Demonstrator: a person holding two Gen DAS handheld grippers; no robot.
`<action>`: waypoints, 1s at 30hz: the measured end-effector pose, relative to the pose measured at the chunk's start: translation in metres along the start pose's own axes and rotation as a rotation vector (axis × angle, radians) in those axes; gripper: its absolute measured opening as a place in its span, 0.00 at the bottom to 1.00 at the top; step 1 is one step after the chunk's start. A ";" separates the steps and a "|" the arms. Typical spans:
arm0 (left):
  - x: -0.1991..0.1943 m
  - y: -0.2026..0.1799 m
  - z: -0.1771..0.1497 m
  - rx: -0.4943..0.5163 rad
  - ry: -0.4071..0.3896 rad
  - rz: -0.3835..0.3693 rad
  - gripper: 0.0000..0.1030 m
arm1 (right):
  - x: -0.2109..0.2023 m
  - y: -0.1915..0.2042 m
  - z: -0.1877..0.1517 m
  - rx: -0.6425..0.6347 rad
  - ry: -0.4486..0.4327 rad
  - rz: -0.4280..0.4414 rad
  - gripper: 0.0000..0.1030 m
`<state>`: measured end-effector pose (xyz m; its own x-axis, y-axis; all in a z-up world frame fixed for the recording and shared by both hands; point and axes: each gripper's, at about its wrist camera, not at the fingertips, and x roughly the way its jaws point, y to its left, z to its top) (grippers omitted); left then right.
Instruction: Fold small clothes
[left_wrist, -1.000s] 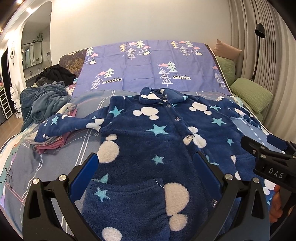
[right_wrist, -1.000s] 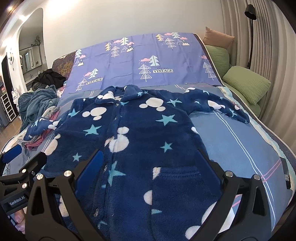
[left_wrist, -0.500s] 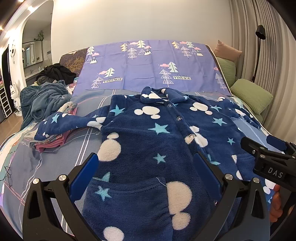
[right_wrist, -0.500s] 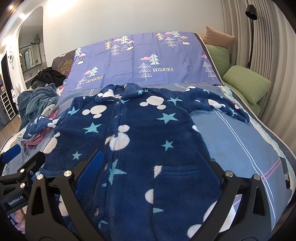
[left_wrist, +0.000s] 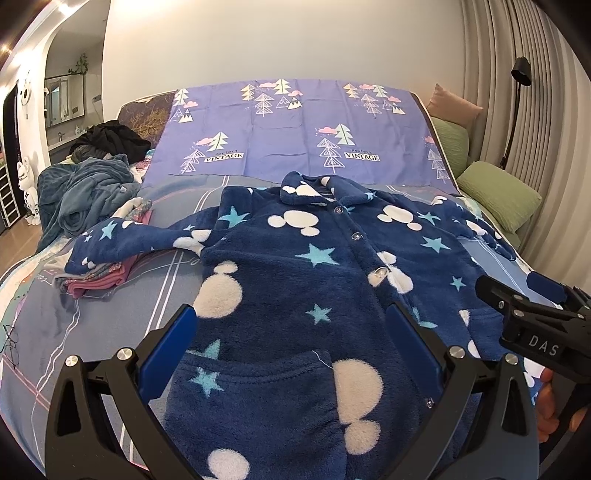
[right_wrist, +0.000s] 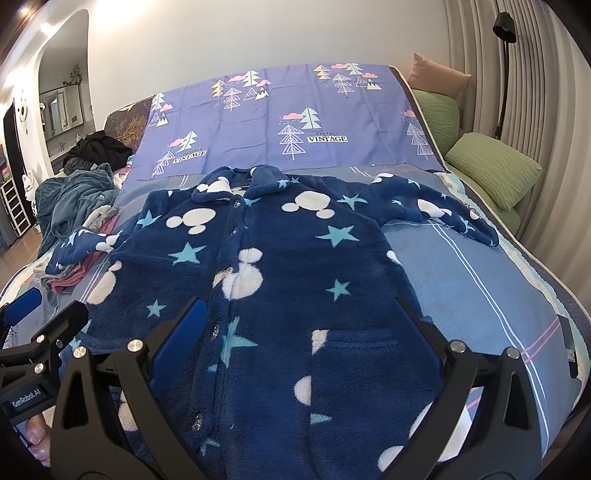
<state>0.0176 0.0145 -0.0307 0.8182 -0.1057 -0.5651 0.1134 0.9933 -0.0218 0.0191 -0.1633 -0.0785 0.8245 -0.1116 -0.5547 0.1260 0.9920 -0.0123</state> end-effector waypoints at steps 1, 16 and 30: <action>0.000 0.000 0.000 0.002 -0.002 0.003 0.99 | 0.000 0.000 0.000 0.001 0.000 0.001 0.97; 0.001 0.004 0.001 -0.001 0.001 0.009 0.99 | 0.003 0.006 0.002 -0.017 0.007 0.002 0.97; 0.013 0.022 -0.003 -0.029 0.016 -0.004 0.99 | 0.015 0.020 0.004 -0.060 0.033 -0.008 0.97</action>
<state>0.0292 0.0351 -0.0412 0.8085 -0.1094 -0.5782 0.1002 0.9938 -0.0480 0.0364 -0.1450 -0.0841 0.8051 -0.1181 -0.5813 0.0981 0.9930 -0.0658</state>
